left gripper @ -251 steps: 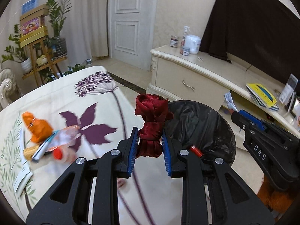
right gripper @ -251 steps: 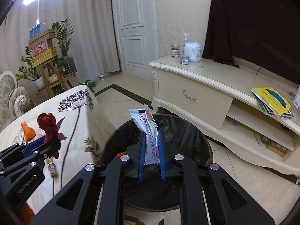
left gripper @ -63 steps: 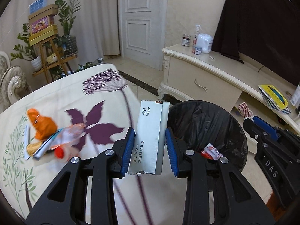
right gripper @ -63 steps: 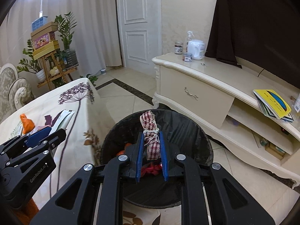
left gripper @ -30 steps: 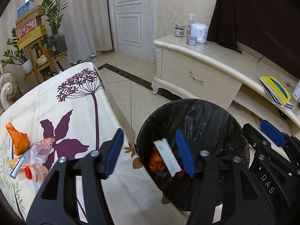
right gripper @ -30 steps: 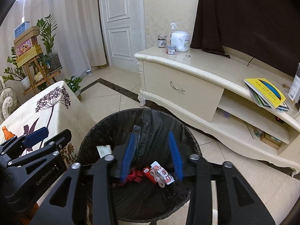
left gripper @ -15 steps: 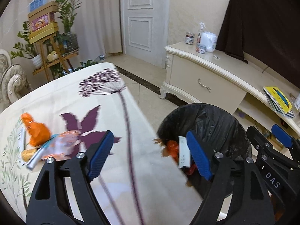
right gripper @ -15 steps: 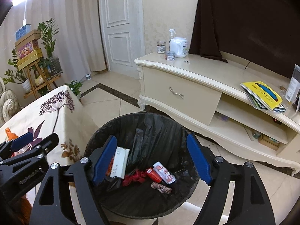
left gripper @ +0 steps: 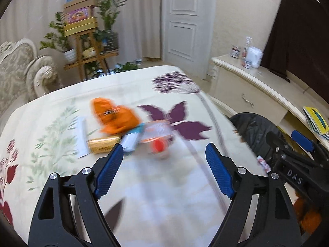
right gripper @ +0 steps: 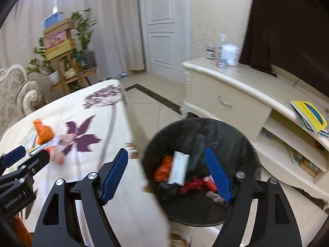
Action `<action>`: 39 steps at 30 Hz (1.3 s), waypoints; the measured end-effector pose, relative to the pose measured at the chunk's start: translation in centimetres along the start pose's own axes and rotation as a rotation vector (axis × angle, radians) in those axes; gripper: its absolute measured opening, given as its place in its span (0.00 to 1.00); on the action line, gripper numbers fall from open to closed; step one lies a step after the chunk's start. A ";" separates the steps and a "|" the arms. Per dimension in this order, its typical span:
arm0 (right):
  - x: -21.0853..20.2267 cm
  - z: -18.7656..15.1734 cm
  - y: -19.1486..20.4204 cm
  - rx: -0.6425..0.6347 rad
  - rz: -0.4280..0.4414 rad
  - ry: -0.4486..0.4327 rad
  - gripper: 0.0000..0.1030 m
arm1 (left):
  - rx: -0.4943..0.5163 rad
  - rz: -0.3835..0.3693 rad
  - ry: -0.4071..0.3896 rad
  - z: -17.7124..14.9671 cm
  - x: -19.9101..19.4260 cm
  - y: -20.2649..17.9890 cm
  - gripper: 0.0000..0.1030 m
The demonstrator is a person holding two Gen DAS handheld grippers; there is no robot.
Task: Collect trash
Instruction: 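Move both open tools back over the bed, then grasp the red-capped white bottle with the right tool while the left tool grasps the white tube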
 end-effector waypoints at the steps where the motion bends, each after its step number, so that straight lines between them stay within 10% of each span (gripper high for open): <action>1: -0.3 0.0 1.0 -0.014 0.017 -0.002 0.73 | -0.007 0.012 0.000 -0.3 -0.5 0.8 0.78; 19: -1.6 -1.4 15.4 -0.232 0.207 0.029 0.73 | -0.222 0.217 0.009 -4.2 -4.9 14.9 0.78; 30: 0.3 -1.5 17.6 -0.261 0.204 0.089 0.26 | -0.238 0.178 0.020 -4.2 -3.6 15.3 0.78; 39: -0.5 -1.9 15.9 -0.245 0.198 0.088 0.26 | -0.227 0.159 0.018 -3.1 -2.3 14.6 0.78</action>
Point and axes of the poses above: each gripper's, at about its wrist camera, not at the fingertips, and x roughly the way its jaws point, y to its left, z to its top, the point moved 3 cm from there along x, roughly the way its jaws point, and after that the axes turned 12 degrees about -z, right-handed, at the moved point
